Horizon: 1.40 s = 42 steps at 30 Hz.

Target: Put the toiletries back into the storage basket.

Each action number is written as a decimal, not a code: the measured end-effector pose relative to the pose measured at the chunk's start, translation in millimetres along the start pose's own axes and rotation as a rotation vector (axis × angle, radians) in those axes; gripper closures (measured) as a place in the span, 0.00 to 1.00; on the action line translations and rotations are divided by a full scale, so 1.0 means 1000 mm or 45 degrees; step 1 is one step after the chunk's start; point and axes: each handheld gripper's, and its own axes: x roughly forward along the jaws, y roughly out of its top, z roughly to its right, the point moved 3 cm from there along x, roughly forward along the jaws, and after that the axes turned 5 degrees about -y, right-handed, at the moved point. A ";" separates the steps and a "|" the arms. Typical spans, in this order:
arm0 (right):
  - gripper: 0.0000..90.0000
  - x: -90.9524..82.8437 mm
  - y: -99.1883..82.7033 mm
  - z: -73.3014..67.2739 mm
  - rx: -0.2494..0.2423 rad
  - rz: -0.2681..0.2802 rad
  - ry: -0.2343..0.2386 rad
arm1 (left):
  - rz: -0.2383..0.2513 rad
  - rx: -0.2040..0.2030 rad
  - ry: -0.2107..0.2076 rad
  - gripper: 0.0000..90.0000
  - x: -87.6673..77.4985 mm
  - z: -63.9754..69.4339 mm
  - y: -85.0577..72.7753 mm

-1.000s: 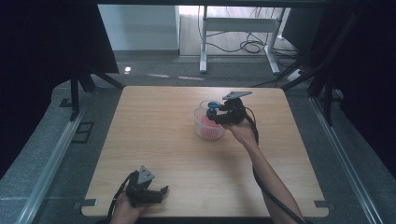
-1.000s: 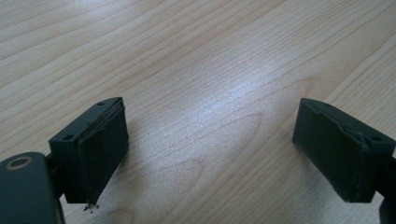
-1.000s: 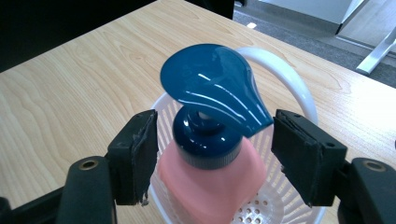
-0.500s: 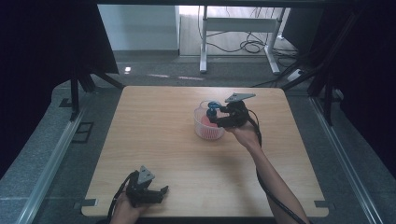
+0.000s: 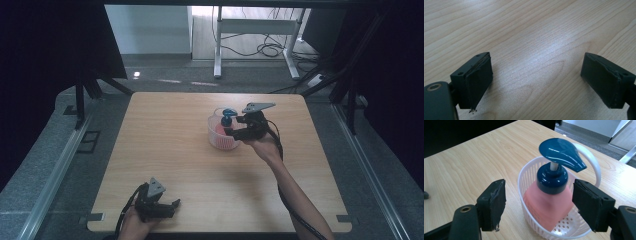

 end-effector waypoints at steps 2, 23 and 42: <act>0.29 -0.002 0.000 -0.002 -0.009 -0.004 0.002 | 0.000 0.000 0.000 0.11 0.000 0.000 0.000; 0.26 -0.018 -0.003 -0.014 -0.042 -0.010 0.023 | 0.000 -0.001 0.000 0.11 0.000 0.000 0.000; 0.21 -0.032 -0.008 -0.022 -0.070 -0.031 0.038 | -0.001 -0.001 0.001 0.11 0.000 0.000 0.000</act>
